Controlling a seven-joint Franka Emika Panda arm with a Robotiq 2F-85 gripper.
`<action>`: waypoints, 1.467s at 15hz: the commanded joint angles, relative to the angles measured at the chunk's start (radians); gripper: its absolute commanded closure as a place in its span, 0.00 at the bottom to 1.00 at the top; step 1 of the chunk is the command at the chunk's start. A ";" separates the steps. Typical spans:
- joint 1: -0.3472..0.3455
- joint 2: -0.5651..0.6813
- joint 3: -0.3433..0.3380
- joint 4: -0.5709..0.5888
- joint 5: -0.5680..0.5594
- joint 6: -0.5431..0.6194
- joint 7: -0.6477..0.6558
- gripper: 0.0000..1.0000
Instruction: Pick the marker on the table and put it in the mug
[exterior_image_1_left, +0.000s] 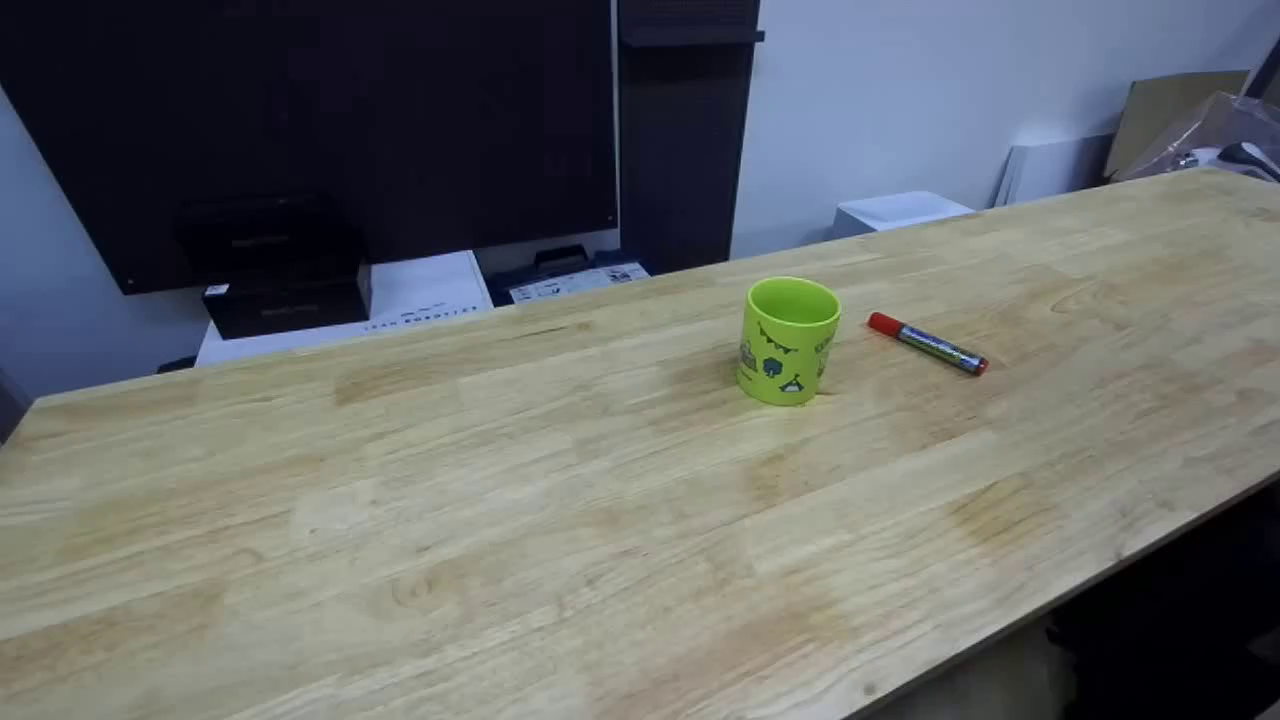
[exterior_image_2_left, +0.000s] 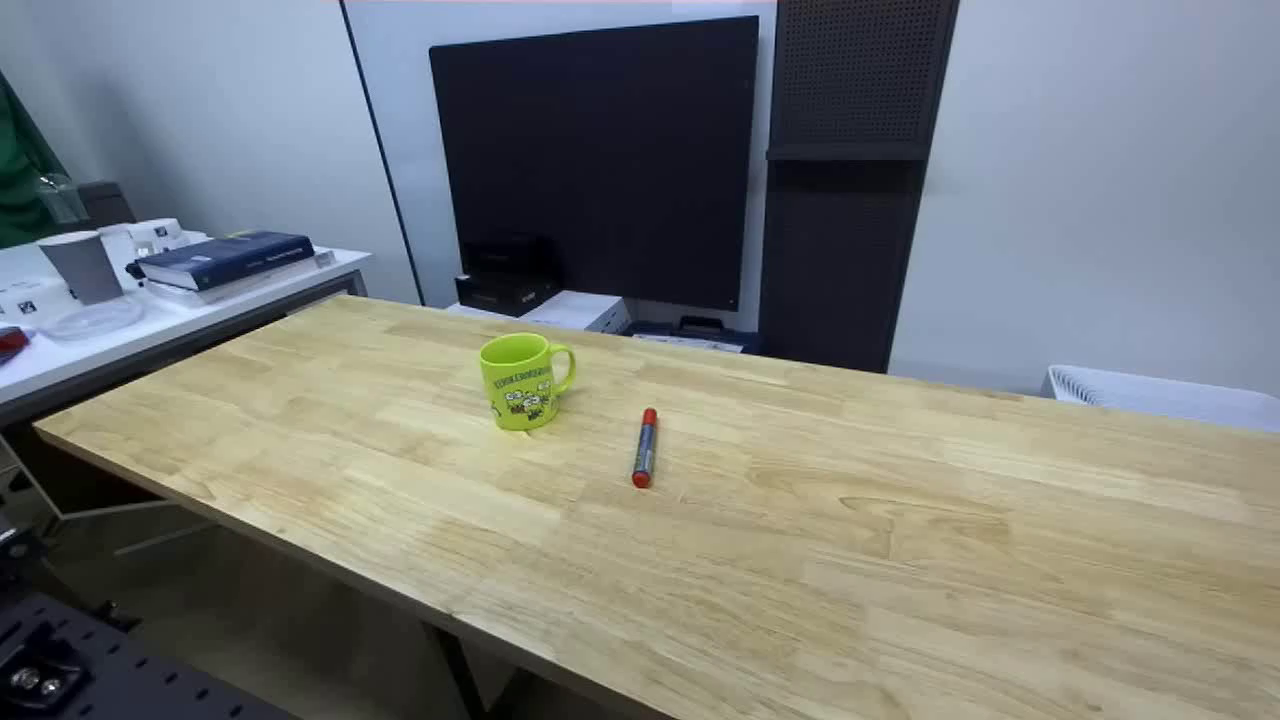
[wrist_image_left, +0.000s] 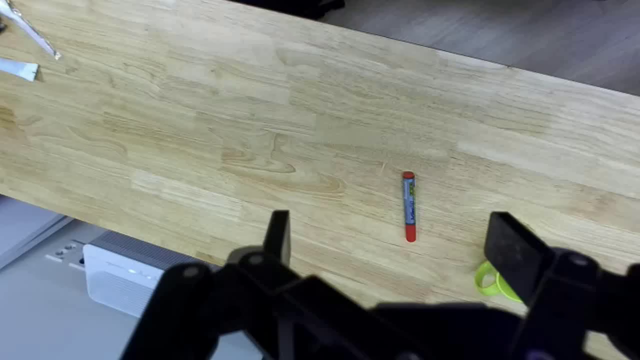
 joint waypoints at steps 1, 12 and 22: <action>0.009 -0.001 -0.006 0.003 -0.004 -0.005 0.004 0.00; 0.009 -0.001 -0.006 0.003 -0.004 -0.005 0.004 0.00; -0.007 0.211 -0.033 0.043 -0.053 0.246 0.033 0.00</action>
